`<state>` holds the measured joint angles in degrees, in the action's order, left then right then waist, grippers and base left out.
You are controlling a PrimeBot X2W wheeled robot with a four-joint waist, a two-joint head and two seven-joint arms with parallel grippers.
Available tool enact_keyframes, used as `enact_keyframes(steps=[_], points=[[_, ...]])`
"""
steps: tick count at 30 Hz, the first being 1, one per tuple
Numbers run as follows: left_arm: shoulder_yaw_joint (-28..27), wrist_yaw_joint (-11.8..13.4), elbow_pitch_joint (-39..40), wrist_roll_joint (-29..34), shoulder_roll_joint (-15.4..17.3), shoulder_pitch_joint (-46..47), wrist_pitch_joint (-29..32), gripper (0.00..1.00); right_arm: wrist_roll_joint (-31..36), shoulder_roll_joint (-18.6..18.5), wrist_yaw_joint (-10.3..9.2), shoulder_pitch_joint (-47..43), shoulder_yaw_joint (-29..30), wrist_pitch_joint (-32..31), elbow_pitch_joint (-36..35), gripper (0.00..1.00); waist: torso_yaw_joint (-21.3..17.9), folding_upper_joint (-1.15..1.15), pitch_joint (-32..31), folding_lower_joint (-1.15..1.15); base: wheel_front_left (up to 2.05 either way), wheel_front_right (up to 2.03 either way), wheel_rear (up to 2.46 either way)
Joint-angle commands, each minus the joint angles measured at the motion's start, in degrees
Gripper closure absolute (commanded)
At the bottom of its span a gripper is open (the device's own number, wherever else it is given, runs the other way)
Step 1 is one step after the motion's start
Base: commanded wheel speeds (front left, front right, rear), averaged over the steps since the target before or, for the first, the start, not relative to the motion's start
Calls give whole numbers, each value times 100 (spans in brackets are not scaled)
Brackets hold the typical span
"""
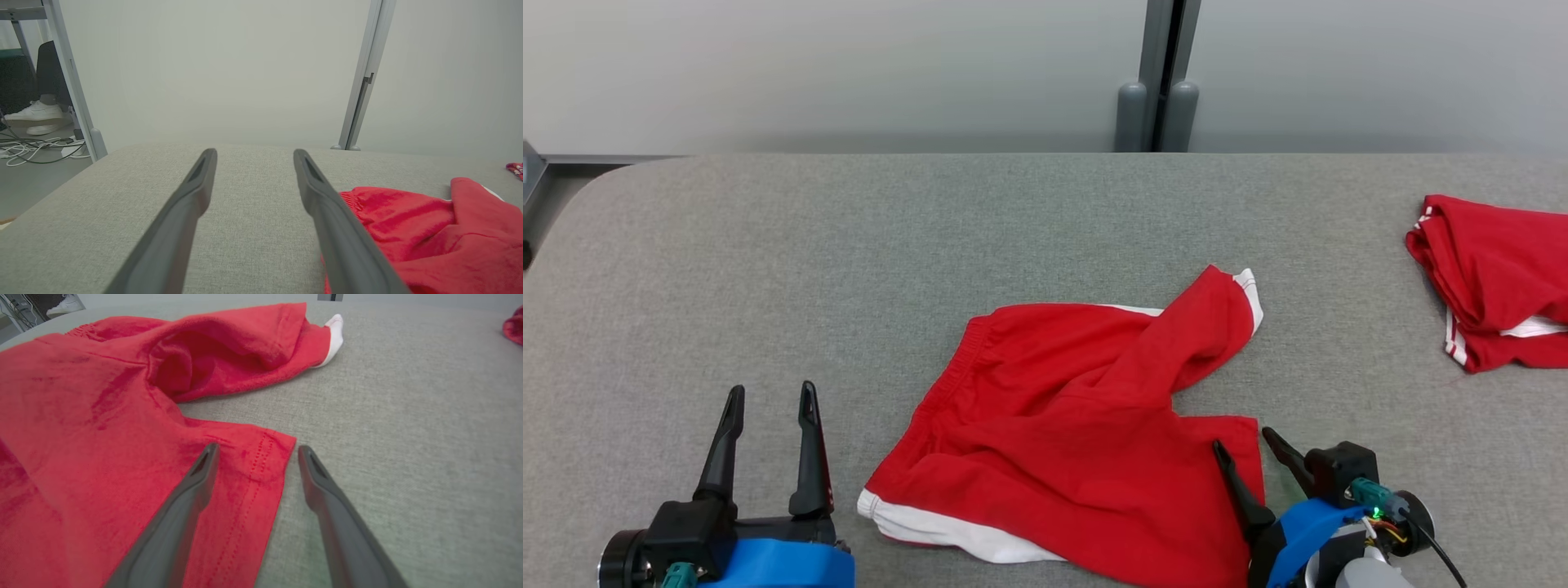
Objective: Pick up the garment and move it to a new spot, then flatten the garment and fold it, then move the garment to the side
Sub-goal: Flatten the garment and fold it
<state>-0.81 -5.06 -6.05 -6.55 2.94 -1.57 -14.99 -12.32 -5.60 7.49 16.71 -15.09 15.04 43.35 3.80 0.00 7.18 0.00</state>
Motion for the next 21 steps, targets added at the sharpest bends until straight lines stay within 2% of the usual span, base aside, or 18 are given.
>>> enact_keyframes(steps=[1,8,9,10,11,21], points=[[23,22,16,-43,-8,92,-25,0,-23,-33,1,111,-21,13,63,0,40,0,40,0,0,0,0],[120,90,39,-79,-8,132,-25,0,-109,-55,1,276,-116,13,222,0,141,0,157,0,0,0,0],[131,95,37,-85,-7,139,-25,0,-133,-52,1,294,-143,12,255,26,149,0,170,0,0,0,0],[143,98,34,-91,-8,148,-25,0,-155,-57,1,326,-166,12,276,89,154,0,183,0,0,0,0],[156,99,24,-94,-8,157,-25,0,-163,-60,1,349,-189,8,289,100,160,0,194,0,0,0,0],[205,58,-28,-71,-8,284,-25,0,-285,-219,1,781,-8,8,83,100,189,0,336,0,0,0,0]])
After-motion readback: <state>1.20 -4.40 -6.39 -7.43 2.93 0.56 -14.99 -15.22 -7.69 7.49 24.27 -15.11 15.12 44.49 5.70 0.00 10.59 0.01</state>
